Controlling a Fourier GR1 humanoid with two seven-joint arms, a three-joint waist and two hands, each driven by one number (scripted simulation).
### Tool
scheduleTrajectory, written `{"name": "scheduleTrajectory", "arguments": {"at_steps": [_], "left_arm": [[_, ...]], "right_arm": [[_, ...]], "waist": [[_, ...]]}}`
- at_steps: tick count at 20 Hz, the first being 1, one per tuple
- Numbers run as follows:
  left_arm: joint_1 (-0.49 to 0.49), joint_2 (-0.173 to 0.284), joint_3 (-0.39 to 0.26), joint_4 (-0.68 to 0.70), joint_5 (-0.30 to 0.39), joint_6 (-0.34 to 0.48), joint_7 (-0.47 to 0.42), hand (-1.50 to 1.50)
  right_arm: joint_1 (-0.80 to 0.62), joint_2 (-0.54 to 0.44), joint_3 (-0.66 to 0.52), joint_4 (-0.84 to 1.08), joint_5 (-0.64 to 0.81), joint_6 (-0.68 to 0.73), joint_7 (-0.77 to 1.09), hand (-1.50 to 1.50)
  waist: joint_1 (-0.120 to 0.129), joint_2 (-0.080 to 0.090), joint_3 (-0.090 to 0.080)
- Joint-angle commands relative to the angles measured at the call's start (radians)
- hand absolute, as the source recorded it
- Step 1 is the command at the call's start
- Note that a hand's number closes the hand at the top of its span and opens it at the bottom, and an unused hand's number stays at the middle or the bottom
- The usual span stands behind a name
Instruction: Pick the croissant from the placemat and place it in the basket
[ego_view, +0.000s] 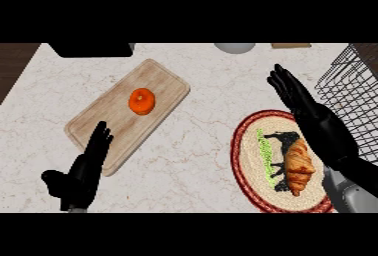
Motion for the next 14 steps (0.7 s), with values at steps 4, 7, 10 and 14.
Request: {"name": "scheduleTrajectory", "arguments": {"at_steps": [4,7,10,14], "left_arm": [[-0.110,0.160,0.087,0.025,-0.068,-0.007,0.107,0.00],[-0.138,0.173,0.049,0.052,-0.097,-0.020,0.161,0.00],[-0.193,0.156,0.045,0.137,-0.112,-0.042,0.165,0.00],[-0.247,0.199,0.085,0.148,-0.089,-0.077,0.218,0.00]], "right_arm": [[0.154,-0.079,-0.203,0.167,-0.179,0.111,-0.064,1.50],[0.133,-0.169,-0.190,0.123,-0.031,0.238,-0.340,1.50],[0.233,0.012,-0.113,0.118,0.060,0.120,-0.467,-1.50],[0.277,0.106,-0.074,0.014,0.247,-0.213,-0.307,-1.50]], "waist": [[-0.012,0.034,-0.003],[-0.026,0.030,0.001],[-0.011,0.028,-0.006],[-0.019,0.023,-0.009]]}}
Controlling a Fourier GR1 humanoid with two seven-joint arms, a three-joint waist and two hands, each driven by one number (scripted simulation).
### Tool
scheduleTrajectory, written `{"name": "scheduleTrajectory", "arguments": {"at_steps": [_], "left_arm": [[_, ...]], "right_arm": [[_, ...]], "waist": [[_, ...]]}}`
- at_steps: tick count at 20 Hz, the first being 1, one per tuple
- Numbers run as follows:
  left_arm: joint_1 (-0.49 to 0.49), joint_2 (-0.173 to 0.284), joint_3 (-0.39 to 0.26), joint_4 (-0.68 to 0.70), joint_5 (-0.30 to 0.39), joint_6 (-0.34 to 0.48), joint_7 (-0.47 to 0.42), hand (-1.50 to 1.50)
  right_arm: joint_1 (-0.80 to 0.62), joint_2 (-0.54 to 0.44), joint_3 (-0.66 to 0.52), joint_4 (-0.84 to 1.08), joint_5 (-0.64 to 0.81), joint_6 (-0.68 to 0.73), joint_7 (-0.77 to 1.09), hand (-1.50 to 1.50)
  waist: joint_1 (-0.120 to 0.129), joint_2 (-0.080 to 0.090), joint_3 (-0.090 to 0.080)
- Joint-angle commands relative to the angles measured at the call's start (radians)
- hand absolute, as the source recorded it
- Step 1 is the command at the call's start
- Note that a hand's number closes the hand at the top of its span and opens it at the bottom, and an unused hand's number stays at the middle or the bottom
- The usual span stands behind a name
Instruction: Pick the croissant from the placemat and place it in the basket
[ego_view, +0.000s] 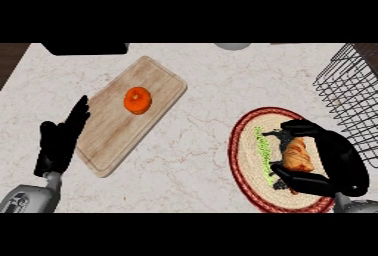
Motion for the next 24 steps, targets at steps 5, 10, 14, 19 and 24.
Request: {"name": "scheduleTrajectory", "arguments": {"at_steps": [5,10,14,19,24], "left_arm": [[-0.030,0.014,0.010,0.029,-0.018,0.004,0.035,0.00],[-0.033,0.017,0.016,0.041,-0.006,-0.017,0.034,0.00],[-0.036,-0.014,0.002,0.071,-0.030,0.006,0.012,0.00],[-0.080,0.002,0.017,0.069,-0.020,-0.033,0.028,0.00],[-0.033,0.012,0.051,-0.008,-0.012,-0.071,0.047,0.00]], "right_arm": [[0.054,-0.219,-0.049,-0.133,0.380,-0.225,0.330,-1.50],[0.049,-0.493,-0.067,-0.212,0.477,-0.004,0.584,-1.50],[0.101,-0.627,-0.044,-0.320,0.378,0.249,0.715,-1.50],[0.062,-0.679,-0.076,-0.521,0.154,0.448,0.983,-1.50],[0.063,-0.616,-0.136,-0.598,0.044,0.480,1.178,-1.50]], "waist": [[-0.034,-0.014,-0.011],[-0.023,-0.011,-0.013],[-0.026,-0.008,-0.010],[0.003,-0.003,-0.006],[0.022,-0.003,-0.002]]}}
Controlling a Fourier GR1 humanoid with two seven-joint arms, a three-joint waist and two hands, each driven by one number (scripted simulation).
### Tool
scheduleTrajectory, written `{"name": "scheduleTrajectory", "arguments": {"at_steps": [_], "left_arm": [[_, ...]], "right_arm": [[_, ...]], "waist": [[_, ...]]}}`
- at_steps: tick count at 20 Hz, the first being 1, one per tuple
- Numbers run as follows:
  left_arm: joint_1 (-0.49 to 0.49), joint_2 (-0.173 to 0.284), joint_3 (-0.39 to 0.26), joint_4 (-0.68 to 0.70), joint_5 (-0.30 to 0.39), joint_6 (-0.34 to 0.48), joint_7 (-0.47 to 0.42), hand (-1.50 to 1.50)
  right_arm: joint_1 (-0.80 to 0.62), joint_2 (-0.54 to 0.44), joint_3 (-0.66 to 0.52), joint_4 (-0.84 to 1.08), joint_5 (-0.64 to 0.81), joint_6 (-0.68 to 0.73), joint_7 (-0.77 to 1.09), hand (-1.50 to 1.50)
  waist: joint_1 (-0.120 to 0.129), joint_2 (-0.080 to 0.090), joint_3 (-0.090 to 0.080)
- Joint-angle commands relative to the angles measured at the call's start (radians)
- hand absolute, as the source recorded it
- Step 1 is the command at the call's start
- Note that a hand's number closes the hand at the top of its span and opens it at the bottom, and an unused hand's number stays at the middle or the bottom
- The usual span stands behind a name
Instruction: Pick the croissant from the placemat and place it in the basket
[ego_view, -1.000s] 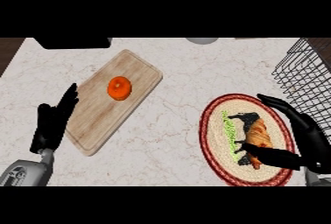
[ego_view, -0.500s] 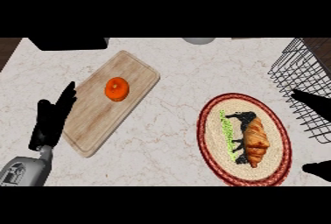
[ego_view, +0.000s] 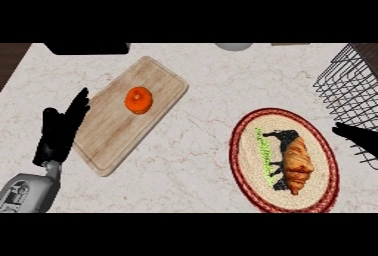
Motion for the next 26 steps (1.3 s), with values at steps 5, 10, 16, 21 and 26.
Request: {"name": "scheduleTrajectory", "arguments": {"at_steps": [5,10,16,21,26], "left_arm": [[0.002,-0.055,0.032,0.030,-0.042,-0.028,-0.028,0.00],[0.002,-0.043,0.049,-0.029,-0.061,-0.050,0.032,0.00],[-0.010,-0.073,0.087,0.045,-0.067,-0.095,-0.027,0.00],[0.015,-0.099,0.084,-0.017,-0.122,-0.093,-0.002,0.00],[-0.066,-0.137,0.109,0.062,-0.155,-0.087,0.019,0.00]], "right_arm": [[0.061,0.115,-0.134,-0.107,-0.025,0.080,0.123,-1.50],[0.044,0.175,-0.177,-0.037,0.112,0.100,0.035,-1.50],[0.067,0.322,-0.042,0.020,0.364,0.046,-0.076,-1.50],[0.008,0.409,-0.008,0.043,0.395,0.088,-0.012,-1.50],[0.008,0.452,-0.011,0.141,0.494,0.081,-0.128,-1.50]], "waist": [[0.006,0.002,0.003],[0.012,0.003,0.004],[0.014,0.005,0.004],[0.016,0.004,0.003],[0.013,0.004,0.003]]}}
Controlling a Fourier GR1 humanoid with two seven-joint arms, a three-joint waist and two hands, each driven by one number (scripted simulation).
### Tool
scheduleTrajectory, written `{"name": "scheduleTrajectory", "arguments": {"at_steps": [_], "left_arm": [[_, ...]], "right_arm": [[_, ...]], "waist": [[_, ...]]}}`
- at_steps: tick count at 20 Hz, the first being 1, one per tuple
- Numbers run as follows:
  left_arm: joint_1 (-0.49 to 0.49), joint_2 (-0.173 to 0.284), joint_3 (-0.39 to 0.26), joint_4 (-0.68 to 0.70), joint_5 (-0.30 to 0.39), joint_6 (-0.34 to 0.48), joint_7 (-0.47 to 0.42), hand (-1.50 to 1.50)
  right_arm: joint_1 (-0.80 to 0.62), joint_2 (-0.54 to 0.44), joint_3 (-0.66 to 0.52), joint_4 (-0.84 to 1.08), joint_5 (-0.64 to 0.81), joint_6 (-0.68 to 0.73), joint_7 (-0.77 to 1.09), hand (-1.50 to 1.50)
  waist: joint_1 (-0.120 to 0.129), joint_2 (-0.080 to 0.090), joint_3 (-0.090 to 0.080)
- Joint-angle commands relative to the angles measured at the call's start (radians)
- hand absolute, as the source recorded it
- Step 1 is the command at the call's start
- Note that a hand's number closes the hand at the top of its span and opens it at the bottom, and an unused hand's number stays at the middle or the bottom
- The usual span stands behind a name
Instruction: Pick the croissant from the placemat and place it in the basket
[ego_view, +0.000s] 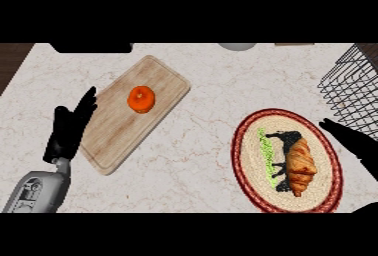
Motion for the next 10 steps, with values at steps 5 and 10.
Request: {"name": "scheduleTrajectory", "arguments": {"at_steps": [5,10], "left_arm": [[0.010,-0.025,0.039,0.001,-0.036,-0.040,0.000,0.00],[0.056,-0.038,0.066,0.022,-0.056,-0.041,-0.074,0.00]], "right_arm": [[-0.079,0.117,0.029,0.139,0.149,-0.018,-0.079,-1.50],[0.024,0.155,0.064,0.122,0.242,-0.067,-0.146,-1.50]], "waist": [[0.001,0.000,0.000],[-0.001,-0.001,0.000]]}}
